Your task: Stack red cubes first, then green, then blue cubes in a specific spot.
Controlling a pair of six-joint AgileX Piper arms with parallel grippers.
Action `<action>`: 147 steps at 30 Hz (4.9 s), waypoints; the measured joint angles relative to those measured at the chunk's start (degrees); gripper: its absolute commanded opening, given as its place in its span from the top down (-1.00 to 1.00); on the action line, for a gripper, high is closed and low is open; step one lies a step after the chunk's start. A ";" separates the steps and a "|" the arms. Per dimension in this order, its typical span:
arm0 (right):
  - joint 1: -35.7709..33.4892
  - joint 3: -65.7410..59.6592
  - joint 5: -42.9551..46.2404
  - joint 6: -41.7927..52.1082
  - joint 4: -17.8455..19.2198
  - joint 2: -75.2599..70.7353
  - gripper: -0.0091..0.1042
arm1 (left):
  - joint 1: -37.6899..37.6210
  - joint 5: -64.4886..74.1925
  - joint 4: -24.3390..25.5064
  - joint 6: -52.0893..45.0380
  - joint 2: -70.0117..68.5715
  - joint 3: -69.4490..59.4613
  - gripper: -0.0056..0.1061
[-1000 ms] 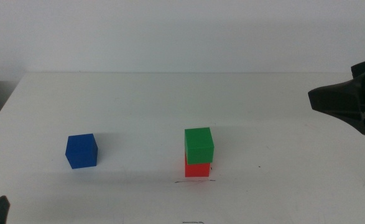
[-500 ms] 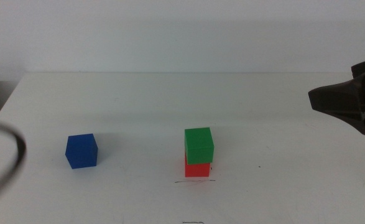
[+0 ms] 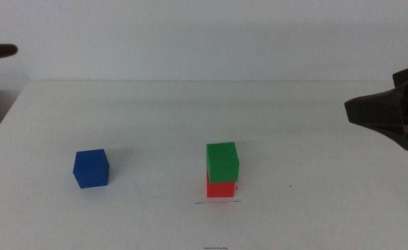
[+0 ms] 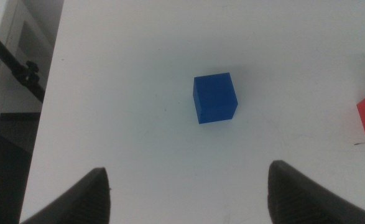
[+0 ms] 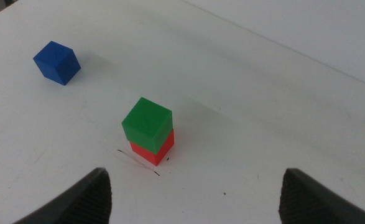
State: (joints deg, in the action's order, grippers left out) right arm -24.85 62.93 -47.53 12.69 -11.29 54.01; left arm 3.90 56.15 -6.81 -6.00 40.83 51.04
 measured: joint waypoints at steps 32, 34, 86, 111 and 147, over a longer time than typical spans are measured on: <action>0.00 0.00 0.00 0.00 0.00 0.00 -0.48 | -6.21 11.82 1.14 11.48 46.66 25.50 -0.78; 0.00 0.00 0.00 0.00 0.00 0.00 -0.48 | -7.97 11.71 3.74 15.28 49.98 27.28 -0.77; 0.00 0.00 0.00 0.00 0.00 0.00 -0.48 | -14.83 10.97 2.50 25.53 63.97 30.63 0.79; 0.00 -0.17 0.00 0.00 0.00 0.00 -0.48 | -44.05 14.87 8.71 43.06 65.73 50.63 0.79; 0.00 -0.17 0.00 0.00 0.04 0.00 -0.48 | -44.25 14.97 6.31 45.17 72.27 56.05 0.79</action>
State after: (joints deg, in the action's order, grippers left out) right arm -24.85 62.77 -47.53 12.69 -11.24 54.01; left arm -40.35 71.11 -0.50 39.17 113.10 107.08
